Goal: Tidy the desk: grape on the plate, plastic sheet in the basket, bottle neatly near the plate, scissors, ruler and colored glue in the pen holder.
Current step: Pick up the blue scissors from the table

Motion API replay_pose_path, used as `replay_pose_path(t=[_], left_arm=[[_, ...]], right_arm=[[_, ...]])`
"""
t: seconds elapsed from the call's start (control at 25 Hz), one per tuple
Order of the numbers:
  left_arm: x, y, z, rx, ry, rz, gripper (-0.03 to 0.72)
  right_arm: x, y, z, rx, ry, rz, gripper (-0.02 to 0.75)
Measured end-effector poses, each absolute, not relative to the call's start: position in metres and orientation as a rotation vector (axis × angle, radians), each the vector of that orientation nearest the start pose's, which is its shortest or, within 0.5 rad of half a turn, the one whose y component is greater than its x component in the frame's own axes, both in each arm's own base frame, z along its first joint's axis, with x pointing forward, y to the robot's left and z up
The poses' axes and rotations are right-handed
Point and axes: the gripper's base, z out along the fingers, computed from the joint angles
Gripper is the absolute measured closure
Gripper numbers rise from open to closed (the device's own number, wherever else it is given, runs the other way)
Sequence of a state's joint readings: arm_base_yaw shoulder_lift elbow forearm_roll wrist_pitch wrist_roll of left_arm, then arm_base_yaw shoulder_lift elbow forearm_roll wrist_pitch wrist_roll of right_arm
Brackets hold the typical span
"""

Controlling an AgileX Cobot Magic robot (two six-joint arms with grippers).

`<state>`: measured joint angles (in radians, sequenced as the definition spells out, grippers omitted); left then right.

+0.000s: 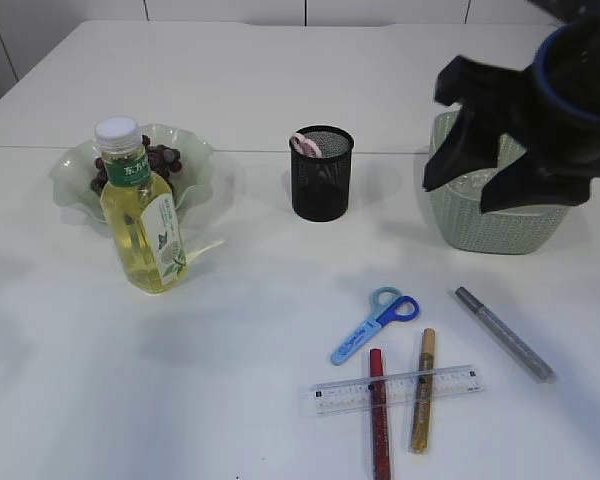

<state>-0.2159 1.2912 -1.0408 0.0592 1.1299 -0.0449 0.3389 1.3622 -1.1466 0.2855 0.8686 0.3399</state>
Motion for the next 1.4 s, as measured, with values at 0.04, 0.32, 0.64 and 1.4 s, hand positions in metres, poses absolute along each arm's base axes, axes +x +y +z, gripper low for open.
replay_pose_path(t=[0.04,0.32,0.64,1.4], left_arm=[[0.228,-0.045,0.293,0.263,2.853,0.029,0.424],[0.218,-0.045,0.271,0.222,2.835,-0.014,0.302],[0.217,-0.045,0.271,0.215,2.825,-0.024,0.286],[0.218,-0.045,0.271,0.212,2.817,-0.027,0.285]], right_arm=[[0.26,0.118,0.318,0.186,2.637,0.587,0.301],[0.283,0.146,0.265,0.533,2.767,0.523,0.301],[0.302,0.155,0.212,1.039,2.824,0.43,0.301],[0.363,0.178,0.179,1.181,2.872,0.209,0.301]])
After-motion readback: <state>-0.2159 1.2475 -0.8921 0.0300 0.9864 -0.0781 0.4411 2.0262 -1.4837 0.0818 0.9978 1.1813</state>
